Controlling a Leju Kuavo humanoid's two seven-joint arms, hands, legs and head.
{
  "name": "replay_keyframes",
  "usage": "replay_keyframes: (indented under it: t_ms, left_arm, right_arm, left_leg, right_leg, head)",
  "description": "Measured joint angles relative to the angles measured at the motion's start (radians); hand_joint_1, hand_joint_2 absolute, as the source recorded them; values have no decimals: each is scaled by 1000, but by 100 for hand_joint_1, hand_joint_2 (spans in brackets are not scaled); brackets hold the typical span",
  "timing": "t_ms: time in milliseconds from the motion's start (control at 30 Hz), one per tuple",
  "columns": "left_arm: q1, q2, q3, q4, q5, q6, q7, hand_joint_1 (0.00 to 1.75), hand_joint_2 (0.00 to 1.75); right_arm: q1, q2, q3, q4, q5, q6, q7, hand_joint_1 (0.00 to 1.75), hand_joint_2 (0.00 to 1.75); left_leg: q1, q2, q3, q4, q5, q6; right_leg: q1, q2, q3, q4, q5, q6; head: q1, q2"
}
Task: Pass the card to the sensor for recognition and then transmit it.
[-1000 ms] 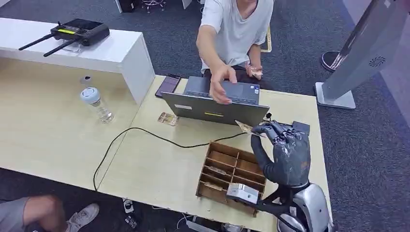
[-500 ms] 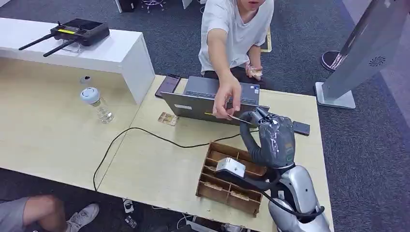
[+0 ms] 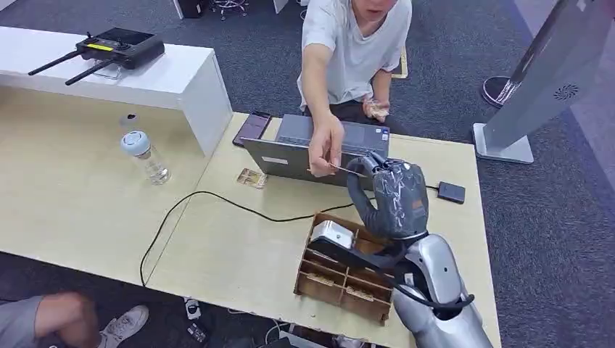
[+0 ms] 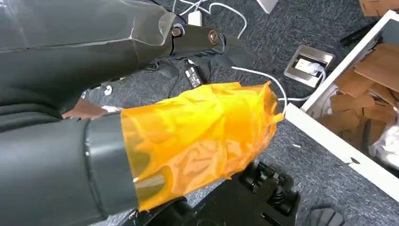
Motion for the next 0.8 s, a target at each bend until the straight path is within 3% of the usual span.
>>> replay_keyframes:
  t_ms: [33, 100, 133, 300, 500, 800]
  left_arm:
    - [0, 0, 0, 1, 0, 0, 0, 0, 0]
    - [0, 0, 0, 2, 0, 0, 0, 0, 0]
    - [0, 0, 0, 3, 0, 0, 0, 0, 0]
    - [1, 0, 0, 3, -1, 0, 0, 0, 0]
    - [11, 1, 0, 3, 3, 5, 2, 0, 0]
    - [51, 12, 0, -11, 20, 21, 29, 0, 0]
  right_arm:
    - [0, 1, 1, 1, 0, 1, 2, 0, 175]
    - [0, 1, 3, 3, 0, 2, 2, 0, 175]
    - [0, 1, 4, 4, 0, 2, 2, 0, 0]
    - [2, 1, 5, -7, -19, -2, 0, 0, 0]
    - [42, 1, 5, -82, -120, -10, -53, 0, 0]
    - [144, -1, -23, -245, -522, 128, -213, 0, 0]
  left_leg:
    - [0, 0, 0, 0, 0, 0]
    - [0, 0, 0, 0, 0, 0]
    - [0, 0, 0, 0, 0, 0]
    - [0, 0, 0, 0, 0, 0]
    - [0, 0, 0, 0, 0, 0]
    - [0, 0, 0, 0, 0, 0]
  right_leg:
    - [0, 0, 0, 0, 0, 0]
    - [0, 0, 0, 0, 0, 0]
    - [0, 0, 0, 0, 0, 0]
    - [0, 0, 0, 0, 0, 0]
    - [0, 0, 0, 0, 0, 0]
    - [0, 0, -1, 0, 0, 0]
  head:
    - [0, 0]
    - [0, 0]
    - [0, 0]
    - [0, 0]
    - [0, 0]
    - [0, 0]
